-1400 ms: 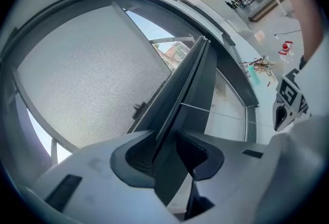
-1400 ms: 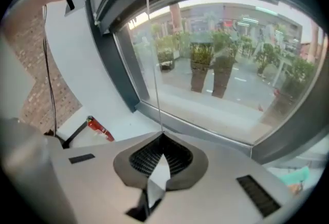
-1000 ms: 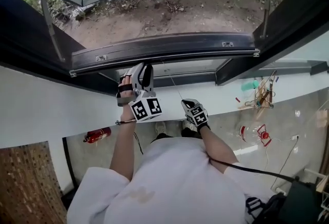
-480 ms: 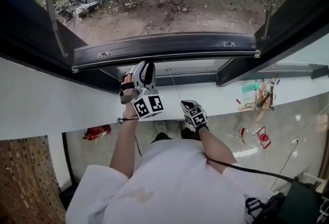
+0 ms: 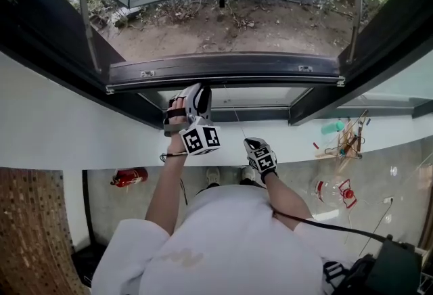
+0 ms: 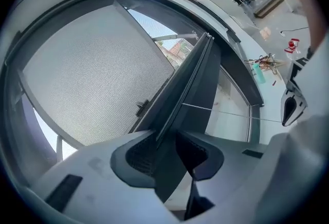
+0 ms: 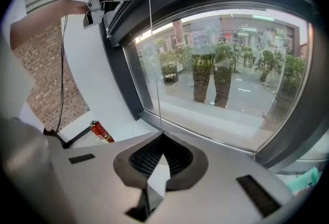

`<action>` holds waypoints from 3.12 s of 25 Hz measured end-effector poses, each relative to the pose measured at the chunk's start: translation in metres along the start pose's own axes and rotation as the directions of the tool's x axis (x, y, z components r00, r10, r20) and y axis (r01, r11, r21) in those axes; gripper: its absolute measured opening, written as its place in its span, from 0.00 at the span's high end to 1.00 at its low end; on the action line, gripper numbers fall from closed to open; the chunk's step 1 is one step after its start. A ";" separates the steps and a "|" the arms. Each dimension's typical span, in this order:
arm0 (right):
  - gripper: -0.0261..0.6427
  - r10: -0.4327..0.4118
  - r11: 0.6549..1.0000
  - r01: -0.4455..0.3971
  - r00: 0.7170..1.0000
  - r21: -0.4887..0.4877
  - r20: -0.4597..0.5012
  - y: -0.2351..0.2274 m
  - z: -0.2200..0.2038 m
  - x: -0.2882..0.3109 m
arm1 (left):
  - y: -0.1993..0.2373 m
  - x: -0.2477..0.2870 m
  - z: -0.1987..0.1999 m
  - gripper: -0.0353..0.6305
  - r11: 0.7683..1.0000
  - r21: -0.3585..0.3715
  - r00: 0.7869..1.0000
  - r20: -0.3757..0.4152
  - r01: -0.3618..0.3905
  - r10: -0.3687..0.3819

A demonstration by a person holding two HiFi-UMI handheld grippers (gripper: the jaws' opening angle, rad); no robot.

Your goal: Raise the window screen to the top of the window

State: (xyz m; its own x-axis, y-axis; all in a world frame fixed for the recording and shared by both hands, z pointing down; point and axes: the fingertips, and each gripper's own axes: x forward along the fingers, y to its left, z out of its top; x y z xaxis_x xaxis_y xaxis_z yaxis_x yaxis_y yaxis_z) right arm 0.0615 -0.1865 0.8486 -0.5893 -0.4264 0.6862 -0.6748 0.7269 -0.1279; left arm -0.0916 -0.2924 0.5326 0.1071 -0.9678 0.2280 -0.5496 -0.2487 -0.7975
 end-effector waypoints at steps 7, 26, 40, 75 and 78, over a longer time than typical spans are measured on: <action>0.96 -0.062 0.996 0.061 0.998 -0.071 -0.018 -0.008 0.002 -0.004 | 0.002 -0.001 0.002 0.79 1.000 -0.014 1.000 0.006 -0.010 0.010; 0.96 -0.058 0.996 0.061 0.997 -0.069 0.042 -0.021 0.039 0.007 | 0.036 -0.013 0.020 0.79 0.984 -0.163 0.990 0.102 -0.077 0.094; 0.96 -0.029 0.998 0.037 0.991 -0.053 0.133 -0.009 0.063 0.001 | 0.062 -0.034 0.034 0.79 0.916 -0.400 0.982 0.156 -0.033 0.104; 0.96 -0.016 0.999 0.025 0.972 -0.036 0.235 -0.003 0.077 -0.032 | 0.045 -0.071 0.020 0.83 0.612 -0.785 0.975 0.196 0.094 0.102; 0.96 -0.008 0.999 0.020 0.965 -0.045 0.264 -0.001 0.091 -0.031 | 0.044 -0.072 0.020 0.84 0.613 -0.785 0.977 0.191 0.093 0.097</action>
State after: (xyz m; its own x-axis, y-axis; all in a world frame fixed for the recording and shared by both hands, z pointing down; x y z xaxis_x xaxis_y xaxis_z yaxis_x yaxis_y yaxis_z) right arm 0.0402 -0.2224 0.7622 -0.6804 -0.5588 0.4742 -0.6660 0.7415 -0.0818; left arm -0.1063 -0.2346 0.4699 0.2099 -0.9770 0.0389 -0.9770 -0.2111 -0.0292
